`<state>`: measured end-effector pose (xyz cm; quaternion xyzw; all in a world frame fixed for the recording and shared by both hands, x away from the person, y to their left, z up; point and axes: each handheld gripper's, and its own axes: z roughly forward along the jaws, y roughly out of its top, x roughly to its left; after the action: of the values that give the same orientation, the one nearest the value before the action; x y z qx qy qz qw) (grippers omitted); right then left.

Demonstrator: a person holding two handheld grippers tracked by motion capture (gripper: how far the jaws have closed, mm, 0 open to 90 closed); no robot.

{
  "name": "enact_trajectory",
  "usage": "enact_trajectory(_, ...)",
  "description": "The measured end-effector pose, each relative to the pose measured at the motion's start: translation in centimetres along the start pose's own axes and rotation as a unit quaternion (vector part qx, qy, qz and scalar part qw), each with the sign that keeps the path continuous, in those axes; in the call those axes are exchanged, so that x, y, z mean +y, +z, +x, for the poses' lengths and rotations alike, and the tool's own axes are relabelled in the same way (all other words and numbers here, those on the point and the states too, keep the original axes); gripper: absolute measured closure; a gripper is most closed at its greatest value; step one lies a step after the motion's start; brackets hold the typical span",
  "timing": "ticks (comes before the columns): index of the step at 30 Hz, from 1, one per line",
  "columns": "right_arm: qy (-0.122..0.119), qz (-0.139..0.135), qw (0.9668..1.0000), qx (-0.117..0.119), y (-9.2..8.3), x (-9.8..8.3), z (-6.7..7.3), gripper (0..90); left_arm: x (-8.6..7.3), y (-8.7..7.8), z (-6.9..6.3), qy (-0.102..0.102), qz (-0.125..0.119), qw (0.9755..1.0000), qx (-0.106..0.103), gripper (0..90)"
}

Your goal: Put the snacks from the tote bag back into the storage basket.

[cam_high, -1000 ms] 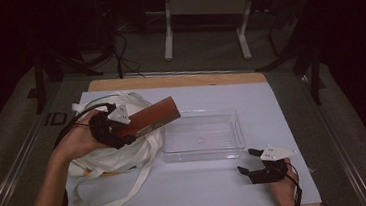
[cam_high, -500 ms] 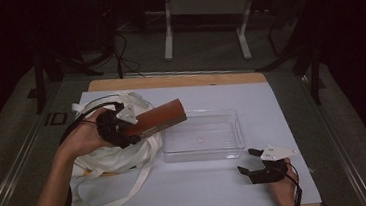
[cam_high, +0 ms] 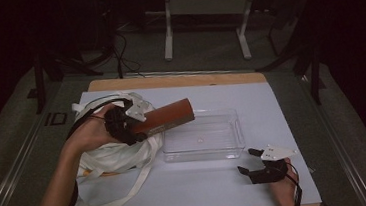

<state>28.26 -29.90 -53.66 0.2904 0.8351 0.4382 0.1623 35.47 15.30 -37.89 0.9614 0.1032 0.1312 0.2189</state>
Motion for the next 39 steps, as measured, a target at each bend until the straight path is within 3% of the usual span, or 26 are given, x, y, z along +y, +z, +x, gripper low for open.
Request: enact_trajectory(39, 0.0, 0.0, 1.0, 0.001, 0.0, 0.0, 0.0, 20.4, 2.7, 0.8, 0.0, 0.038, 0.015, 0.9989, -0.023, 43.3)
